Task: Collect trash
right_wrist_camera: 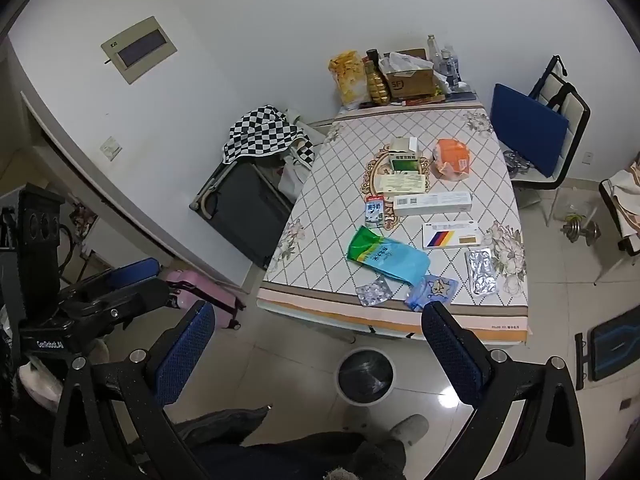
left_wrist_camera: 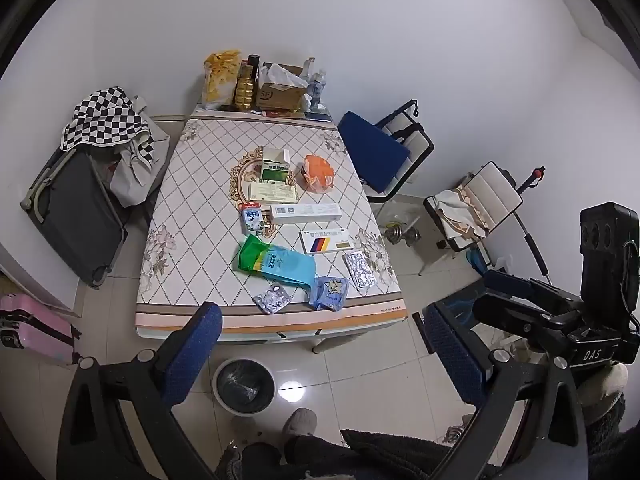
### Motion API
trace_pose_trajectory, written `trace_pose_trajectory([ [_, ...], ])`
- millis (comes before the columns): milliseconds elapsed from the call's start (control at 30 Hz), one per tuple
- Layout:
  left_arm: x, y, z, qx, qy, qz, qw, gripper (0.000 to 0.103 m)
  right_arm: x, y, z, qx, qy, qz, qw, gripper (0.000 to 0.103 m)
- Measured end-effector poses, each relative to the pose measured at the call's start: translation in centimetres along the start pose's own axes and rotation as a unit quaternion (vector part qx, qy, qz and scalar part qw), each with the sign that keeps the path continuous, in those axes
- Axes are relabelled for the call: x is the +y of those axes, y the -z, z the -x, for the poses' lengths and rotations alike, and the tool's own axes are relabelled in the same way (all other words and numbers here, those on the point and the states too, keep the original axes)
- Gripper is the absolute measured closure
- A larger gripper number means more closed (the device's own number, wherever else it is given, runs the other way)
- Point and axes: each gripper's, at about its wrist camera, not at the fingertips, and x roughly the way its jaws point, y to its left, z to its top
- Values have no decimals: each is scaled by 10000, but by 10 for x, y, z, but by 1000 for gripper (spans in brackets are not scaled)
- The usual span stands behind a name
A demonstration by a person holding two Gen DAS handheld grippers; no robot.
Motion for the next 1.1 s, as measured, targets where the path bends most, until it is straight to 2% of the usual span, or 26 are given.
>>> trace_pose_trajectory([
  [267,0,-1,-1,2,57,-13,10000,0,-1,1,-3,-48,89,-86,9999,0],
  [333,0,-1,-1,-2,65,-10,10000,0,4,2,-4,18,-98,-25,9999,0],
  [433,0,-2,-2,8,89,-50,9999,0,9,3,-6,18,-88,-18,10000,0],
  [533,-2,-3,-5,24,109,-105,9999,0,-3,2,-1,26,-187,-19,9998,0],
  [1100,-14,0,0,-14,175,-88,9998,0,-3,5,5,0,-211,0,9998,0],
])
